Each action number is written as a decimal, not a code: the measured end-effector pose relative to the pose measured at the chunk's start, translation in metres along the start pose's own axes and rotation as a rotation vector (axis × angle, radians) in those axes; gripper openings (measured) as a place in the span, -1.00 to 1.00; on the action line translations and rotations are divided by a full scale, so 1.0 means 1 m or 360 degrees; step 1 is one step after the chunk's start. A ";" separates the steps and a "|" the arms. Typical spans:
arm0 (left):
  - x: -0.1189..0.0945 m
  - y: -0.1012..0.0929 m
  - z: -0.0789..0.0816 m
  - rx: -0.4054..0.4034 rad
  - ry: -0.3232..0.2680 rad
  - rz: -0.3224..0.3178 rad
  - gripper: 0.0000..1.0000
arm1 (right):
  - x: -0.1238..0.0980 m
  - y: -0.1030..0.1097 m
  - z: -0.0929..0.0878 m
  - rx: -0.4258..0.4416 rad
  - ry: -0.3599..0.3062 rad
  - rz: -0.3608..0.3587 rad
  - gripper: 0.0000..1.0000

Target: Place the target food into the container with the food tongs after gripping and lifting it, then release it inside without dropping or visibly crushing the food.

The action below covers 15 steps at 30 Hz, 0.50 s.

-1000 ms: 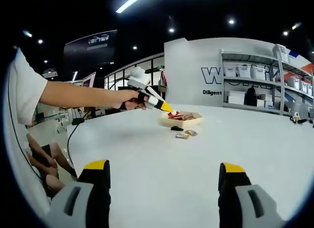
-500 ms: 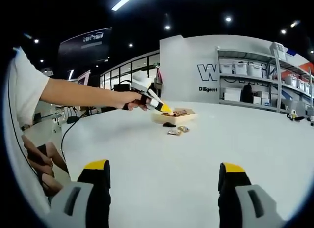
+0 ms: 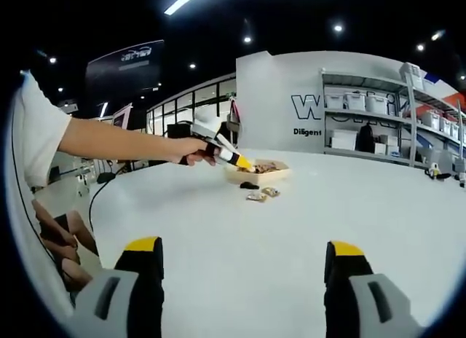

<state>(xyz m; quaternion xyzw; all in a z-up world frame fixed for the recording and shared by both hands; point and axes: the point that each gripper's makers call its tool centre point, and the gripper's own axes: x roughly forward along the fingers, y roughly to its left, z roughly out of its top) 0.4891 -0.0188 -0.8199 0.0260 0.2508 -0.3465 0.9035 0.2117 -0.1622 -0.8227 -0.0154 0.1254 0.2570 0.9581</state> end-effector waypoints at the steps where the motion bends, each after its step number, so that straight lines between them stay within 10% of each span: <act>1: -0.001 -0.001 0.000 0.0002 0.0001 -0.0002 -0.57 | 0.000 0.001 0.001 0.0002 -0.0004 0.0002 0.81; 15: -0.058 -0.045 -0.016 0.0086 -0.0093 -0.0154 -0.55 | 0.016 0.035 0.012 -0.0031 -0.0036 0.0125 0.76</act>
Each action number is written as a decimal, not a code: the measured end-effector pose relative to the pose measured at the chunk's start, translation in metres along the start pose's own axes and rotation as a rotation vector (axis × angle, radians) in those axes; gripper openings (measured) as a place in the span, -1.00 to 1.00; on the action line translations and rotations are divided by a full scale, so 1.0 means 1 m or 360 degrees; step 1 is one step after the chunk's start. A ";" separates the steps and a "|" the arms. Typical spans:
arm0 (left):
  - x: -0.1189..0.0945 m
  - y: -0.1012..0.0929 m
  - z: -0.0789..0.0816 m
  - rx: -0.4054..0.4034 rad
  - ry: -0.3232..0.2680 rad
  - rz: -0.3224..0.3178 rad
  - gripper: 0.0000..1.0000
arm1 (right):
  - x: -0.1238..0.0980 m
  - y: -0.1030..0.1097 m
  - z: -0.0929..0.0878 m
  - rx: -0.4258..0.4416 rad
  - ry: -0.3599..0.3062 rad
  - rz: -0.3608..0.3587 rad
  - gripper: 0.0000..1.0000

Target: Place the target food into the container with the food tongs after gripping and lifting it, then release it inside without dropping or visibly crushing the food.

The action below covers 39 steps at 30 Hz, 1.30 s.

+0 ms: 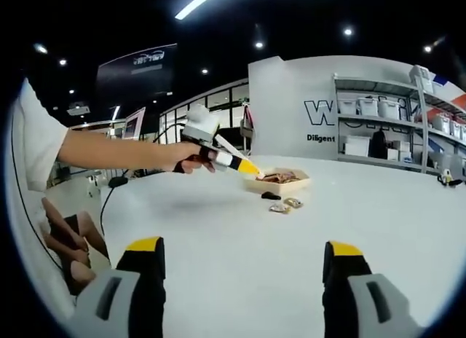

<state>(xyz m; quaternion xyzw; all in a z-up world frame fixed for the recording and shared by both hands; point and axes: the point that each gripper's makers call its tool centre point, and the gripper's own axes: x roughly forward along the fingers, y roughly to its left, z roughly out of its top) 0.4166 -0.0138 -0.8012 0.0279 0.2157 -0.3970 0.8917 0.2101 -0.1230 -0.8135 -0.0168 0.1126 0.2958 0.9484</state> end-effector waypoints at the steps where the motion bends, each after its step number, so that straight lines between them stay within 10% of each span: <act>1: -0.006 -0.004 -0.005 0.0007 -0.0001 -0.0009 -0.55 | 0.001 0.004 -0.001 -0.0008 0.0002 0.0011 0.76; 20: -0.060 -0.033 -0.026 -0.0062 -0.0092 -0.0071 -0.53 | 0.006 0.037 -0.004 -0.0045 0.0022 0.0112 0.72; 39: -0.105 -0.090 -0.042 -0.0018 -0.0182 -0.0243 -0.52 | 0.021 0.067 -0.009 -0.0059 0.0048 0.0352 -0.06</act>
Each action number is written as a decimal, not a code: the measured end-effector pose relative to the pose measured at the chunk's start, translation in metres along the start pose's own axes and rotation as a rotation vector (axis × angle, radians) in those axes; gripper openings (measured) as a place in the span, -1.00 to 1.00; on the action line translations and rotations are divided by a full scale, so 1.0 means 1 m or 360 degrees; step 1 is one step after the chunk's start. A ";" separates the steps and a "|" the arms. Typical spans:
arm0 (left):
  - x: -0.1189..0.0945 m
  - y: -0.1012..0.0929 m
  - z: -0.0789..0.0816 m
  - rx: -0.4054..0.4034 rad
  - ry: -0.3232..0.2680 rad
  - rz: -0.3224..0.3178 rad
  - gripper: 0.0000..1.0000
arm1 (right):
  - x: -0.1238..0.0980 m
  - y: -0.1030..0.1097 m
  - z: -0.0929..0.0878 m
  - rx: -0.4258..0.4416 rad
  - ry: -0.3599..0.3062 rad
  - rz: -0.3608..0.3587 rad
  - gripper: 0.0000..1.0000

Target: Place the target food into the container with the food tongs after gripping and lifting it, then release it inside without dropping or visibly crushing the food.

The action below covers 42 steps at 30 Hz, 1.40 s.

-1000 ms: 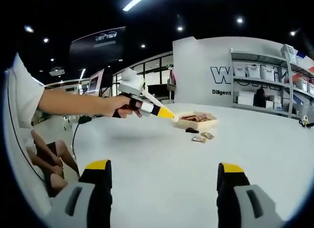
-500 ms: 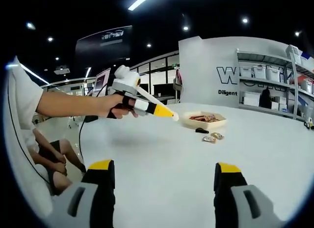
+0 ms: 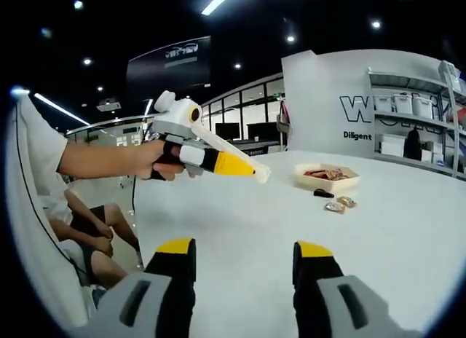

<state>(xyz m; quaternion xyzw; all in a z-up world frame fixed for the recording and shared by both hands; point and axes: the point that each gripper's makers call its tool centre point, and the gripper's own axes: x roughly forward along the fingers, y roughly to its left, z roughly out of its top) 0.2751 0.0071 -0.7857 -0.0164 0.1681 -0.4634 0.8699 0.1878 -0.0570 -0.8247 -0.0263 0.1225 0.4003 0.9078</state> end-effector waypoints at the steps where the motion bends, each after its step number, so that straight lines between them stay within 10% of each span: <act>1: -0.003 -0.003 -0.002 0.0005 -0.0007 0.0003 -0.52 | 0.001 0.002 0.000 -0.0002 0.0001 0.0014 -0.09; 24: -0.054 -0.052 -0.010 0.0007 -0.0155 -0.0200 -0.50 | 0.013 0.040 0.046 0.0193 -0.0387 0.0425 -0.72; 42: -0.066 -0.086 -0.013 0.0012 -0.0185 -0.0430 -0.50 | 0.002 0.072 0.060 0.0215 -0.0441 0.0857 -1.00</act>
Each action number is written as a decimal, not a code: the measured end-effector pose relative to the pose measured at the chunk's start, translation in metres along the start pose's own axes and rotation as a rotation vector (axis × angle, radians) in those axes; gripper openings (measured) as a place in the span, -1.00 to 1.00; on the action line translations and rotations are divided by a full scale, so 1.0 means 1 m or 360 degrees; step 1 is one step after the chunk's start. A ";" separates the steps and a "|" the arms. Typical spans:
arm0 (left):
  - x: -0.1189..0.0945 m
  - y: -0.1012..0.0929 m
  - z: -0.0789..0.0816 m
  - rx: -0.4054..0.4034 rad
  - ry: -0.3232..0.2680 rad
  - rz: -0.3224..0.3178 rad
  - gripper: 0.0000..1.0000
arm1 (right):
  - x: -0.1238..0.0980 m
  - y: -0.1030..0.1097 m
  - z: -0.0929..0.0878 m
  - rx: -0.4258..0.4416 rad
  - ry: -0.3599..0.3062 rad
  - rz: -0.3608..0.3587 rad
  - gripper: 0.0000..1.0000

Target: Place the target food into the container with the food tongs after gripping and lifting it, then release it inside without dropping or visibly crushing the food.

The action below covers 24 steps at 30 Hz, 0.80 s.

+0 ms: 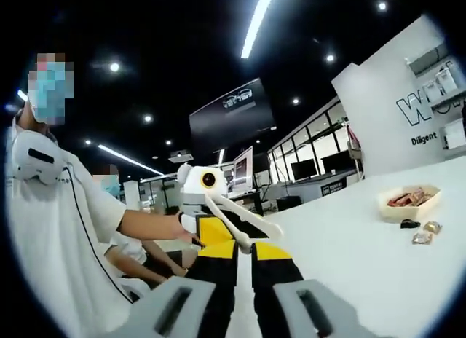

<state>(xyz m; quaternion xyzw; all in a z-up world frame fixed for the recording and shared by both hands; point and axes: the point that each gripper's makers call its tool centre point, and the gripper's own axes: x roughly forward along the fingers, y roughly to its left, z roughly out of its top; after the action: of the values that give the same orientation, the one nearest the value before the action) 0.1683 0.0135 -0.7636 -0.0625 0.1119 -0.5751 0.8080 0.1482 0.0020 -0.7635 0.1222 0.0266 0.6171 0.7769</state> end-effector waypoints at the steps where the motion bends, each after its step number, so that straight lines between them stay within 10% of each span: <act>1: 0.000 -0.001 0.001 -0.0004 -0.0004 -0.0010 -0.50 | -0.001 0.000 0.002 0.0018 -0.0020 0.0007 -1.00; 5: 0.003 -0.003 0.006 -0.0039 -0.0056 -0.0053 -0.48 | -0.004 0.003 0.007 0.0227 -0.0068 0.0072 -1.00; 24: 0.016 -0.016 0.007 0.0068 -0.0116 -0.0167 -0.39 | -0.017 0.013 0.004 0.0362 -0.0047 0.0150 -1.00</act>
<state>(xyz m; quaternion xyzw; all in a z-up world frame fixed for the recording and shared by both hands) 0.1600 -0.0067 -0.7553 -0.0719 0.0669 -0.6163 0.7814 0.1330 -0.0119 -0.7590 0.2198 0.0794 0.6441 0.7284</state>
